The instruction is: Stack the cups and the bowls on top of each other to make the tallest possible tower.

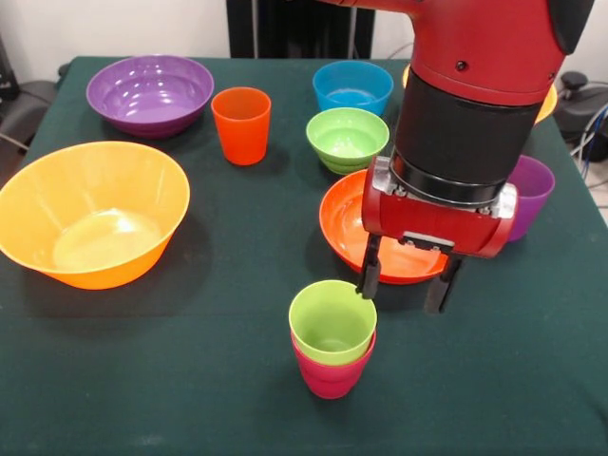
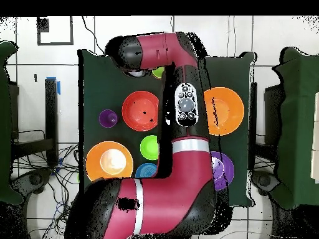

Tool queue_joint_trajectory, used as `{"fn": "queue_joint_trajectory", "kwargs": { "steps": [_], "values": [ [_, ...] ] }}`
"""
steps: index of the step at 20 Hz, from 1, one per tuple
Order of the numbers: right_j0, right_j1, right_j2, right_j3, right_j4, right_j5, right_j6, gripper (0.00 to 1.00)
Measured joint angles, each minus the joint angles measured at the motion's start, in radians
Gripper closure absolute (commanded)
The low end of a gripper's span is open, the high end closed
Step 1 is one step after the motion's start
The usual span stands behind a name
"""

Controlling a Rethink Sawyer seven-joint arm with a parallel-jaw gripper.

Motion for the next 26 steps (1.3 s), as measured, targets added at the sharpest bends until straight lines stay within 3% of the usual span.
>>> {"fn": "queue_joint_trajectory", "kwargs": {
  "steps": [17,26],
  "values": [
    [-0.020,-0.190,-0.047,0.362,0.004,-0.002,0.000,0.00],
    [-0.027,-0.226,-0.072,0.484,0.004,-0.068,0.000,0.00]
  ]
}}
